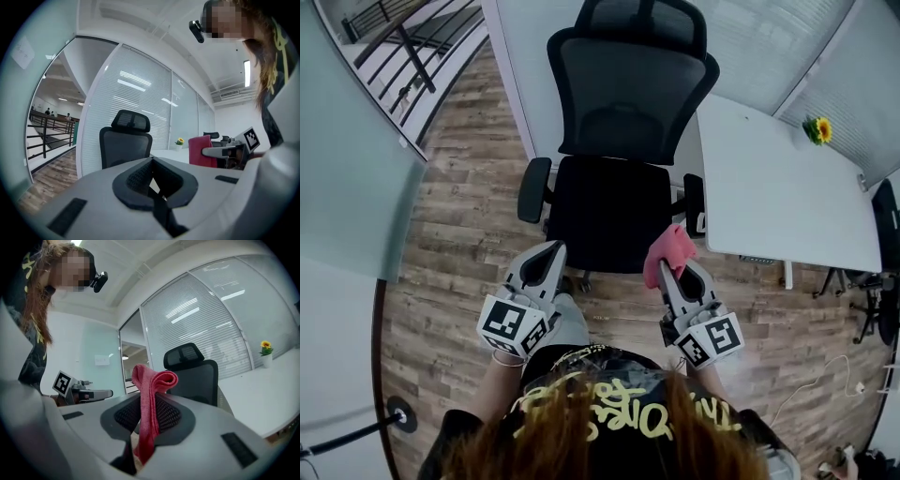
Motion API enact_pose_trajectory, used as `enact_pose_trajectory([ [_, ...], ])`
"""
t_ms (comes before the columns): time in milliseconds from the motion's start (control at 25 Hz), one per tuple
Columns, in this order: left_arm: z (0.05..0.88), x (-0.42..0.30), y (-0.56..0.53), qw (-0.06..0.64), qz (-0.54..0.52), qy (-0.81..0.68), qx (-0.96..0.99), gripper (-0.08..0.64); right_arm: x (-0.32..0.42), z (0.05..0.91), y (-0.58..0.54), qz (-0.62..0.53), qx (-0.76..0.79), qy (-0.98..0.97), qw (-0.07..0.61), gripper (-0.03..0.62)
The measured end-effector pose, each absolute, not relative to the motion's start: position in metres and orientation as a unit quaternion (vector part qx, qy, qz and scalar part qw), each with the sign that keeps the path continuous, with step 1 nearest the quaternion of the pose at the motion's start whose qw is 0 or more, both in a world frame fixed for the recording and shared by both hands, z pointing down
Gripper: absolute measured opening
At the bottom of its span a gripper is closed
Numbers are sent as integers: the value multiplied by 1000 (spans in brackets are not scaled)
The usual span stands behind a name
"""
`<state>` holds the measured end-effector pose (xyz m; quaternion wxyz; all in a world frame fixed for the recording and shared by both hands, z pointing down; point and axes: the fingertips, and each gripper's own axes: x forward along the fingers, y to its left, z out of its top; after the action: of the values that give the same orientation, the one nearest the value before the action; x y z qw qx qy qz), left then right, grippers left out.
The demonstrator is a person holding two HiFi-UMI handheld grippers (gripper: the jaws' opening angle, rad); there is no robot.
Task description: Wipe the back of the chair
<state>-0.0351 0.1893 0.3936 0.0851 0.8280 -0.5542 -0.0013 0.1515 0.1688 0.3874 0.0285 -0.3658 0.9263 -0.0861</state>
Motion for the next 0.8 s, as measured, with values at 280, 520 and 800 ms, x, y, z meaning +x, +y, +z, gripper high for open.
enact_pose_trajectory([
  [280,384,-79,106,81,8,-534,841,-8,114,377,99,-83,-396,914,40,71],
  [520,375,-107,47,79,7,-521,850,-8,89,379,47,-93,-416,904,36,71],
  [800,381,-142,7,90,13,-511,855,-8,52,373,4,-89,-425,900,37,71],
])
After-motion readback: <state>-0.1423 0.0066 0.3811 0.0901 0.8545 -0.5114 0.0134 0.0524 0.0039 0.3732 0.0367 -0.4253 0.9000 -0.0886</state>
